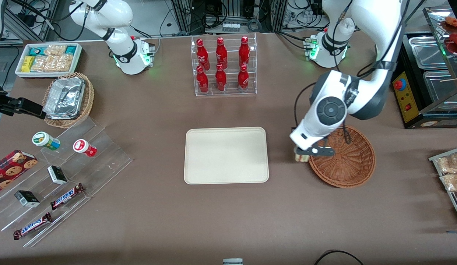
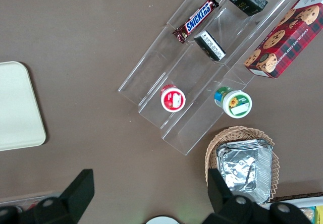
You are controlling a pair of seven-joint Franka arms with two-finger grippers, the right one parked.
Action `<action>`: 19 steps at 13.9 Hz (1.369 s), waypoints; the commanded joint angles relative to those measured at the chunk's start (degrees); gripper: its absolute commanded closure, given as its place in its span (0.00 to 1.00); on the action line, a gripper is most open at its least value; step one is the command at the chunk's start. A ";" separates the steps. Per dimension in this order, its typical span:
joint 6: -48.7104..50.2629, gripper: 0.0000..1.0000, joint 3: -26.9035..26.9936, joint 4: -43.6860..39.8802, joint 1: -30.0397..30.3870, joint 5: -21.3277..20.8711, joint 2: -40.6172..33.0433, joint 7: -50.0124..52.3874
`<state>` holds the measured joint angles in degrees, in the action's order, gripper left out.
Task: Place sandwich from basket to tray
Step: 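Lift the sandwich and carry it over the cream tray, then lower the sandwich onto the tray and open the left gripper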
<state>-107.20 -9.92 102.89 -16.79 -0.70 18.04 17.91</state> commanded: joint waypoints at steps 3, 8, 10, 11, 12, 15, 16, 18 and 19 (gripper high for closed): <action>5.34 1.00 -8.08 -11.48 -1.04 -0.07 10.15 6.14; 3.23 1.00 -8.18 -24.39 -6.93 -5.80 22.46 21.10; 2.61 1.00 -8.18 -25.37 -8.42 -5.98 23.62 22.25; 0.52 1.00 -8.01 -25.46 -9.13 -5.98 24.32 24.26; -1.68 1.00 -8.01 -25.55 -9.31 -6.06 25.28 25.67; -2.84 1.00 -8.01 -25.55 -9.84 -7.73 26.17 27.43; -3.28 1.00 -8.01 -25.55 -9.93 -7.82 26.43 27.70; -4.85 1.00 -7.83 -25.55 -10.28 -8.26 26.87 28.58; -5.47 1.00 -7.92 -25.55 -10.28 -9.83 26.96 29.02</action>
<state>-112.01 -18.12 79.23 -26.13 -8.08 43.92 44.73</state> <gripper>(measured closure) 0.855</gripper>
